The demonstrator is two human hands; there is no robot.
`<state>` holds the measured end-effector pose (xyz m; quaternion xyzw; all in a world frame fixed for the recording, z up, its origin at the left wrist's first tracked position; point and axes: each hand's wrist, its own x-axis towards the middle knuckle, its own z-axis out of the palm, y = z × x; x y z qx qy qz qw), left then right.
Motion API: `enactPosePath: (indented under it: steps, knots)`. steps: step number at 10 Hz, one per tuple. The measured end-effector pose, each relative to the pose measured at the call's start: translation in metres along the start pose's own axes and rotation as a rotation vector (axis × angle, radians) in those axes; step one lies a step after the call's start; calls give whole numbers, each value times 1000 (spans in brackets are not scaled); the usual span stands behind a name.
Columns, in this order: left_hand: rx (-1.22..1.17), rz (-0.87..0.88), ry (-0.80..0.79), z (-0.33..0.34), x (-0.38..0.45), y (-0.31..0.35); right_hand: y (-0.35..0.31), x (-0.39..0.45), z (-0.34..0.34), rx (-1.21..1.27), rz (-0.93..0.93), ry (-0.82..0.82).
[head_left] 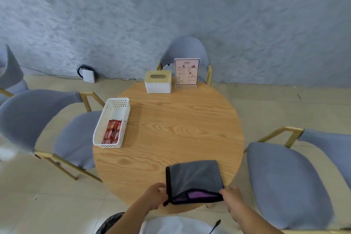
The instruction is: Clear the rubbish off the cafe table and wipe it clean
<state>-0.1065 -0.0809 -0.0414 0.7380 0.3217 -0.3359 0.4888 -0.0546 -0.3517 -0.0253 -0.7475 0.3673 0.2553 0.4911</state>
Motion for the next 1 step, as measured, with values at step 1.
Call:
enactPosePath:
  steps: [1]
  knots:
    - [-118,-30,11,-38,3,12,-26,3,5,-67,-76,34]
